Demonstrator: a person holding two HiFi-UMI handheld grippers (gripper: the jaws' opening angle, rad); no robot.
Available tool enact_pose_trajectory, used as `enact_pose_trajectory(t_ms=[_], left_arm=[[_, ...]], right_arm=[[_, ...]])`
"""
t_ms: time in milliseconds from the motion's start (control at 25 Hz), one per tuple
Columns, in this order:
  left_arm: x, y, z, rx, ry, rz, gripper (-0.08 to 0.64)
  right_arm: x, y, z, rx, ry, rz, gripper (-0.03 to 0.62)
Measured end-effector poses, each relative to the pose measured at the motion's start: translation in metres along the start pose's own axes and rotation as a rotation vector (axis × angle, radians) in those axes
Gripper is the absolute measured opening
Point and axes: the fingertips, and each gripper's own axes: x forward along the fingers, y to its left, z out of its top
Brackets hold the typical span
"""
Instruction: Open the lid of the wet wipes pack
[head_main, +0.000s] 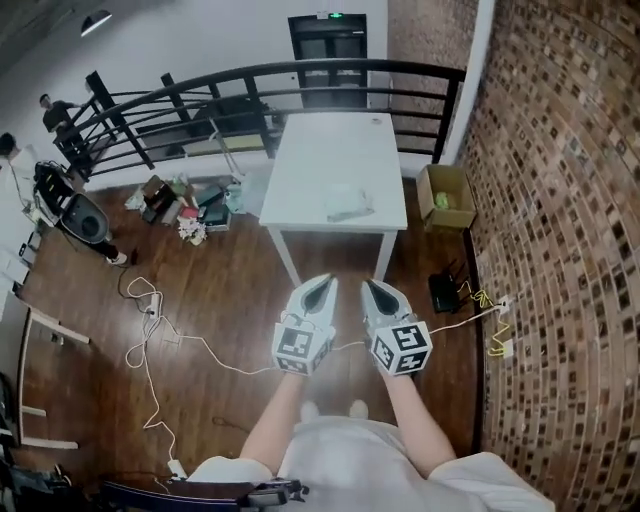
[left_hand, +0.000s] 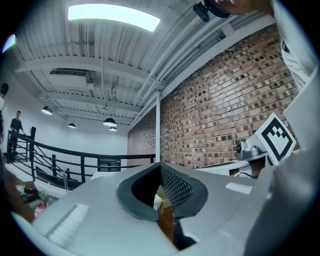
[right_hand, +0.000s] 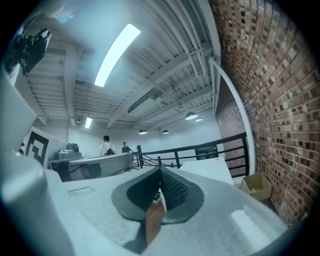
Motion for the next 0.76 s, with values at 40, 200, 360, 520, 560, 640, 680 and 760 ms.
enact_pose_trajectory(t_ms=[40,200,360,520,560,640,680,760], left_arm=[[-0.001,0.002,0.007,0.005,-0.01,-0.004,0.015],[-0.017,0.023,0.034,0.026,-0.052,0.01,0.015],[-0.05,0.046,0.037,0.023,-0.077,0.046,0.015],[-0.059,0.067,0.046,0.031,-0.089,0.074,0.015],[-0.058,0.069,0.047,0.033,-0.091,0.078,0.015],[-0.057,0.073,0.048,0.03,-0.09,0.085,0.015],[-0.058,0.075,0.048,0.025,-0.085,0.087,0.015],[-0.059,0.079,0.047,0.01,-0.071,0.09,0.015]], right_arm=[[0.002,0.003,0.007,-0.01,-0.006,-0.006,-0.008],[0.016,0.032,0.04,-0.072,-0.058,0.019,-0.008],[0.024,0.075,0.04,-0.103,-0.065,0.059,-0.008],[0.036,0.098,0.043,-0.119,-0.065,0.1,-0.008],[0.038,0.098,0.044,-0.122,-0.064,0.105,-0.008],[0.042,0.099,0.044,-0.128,-0.06,0.11,-0.008],[0.044,0.1,0.042,-0.129,-0.056,0.11,-0.008],[0.049,0.101,0.037,-0.132,-0.046,0.109,-0.008]])
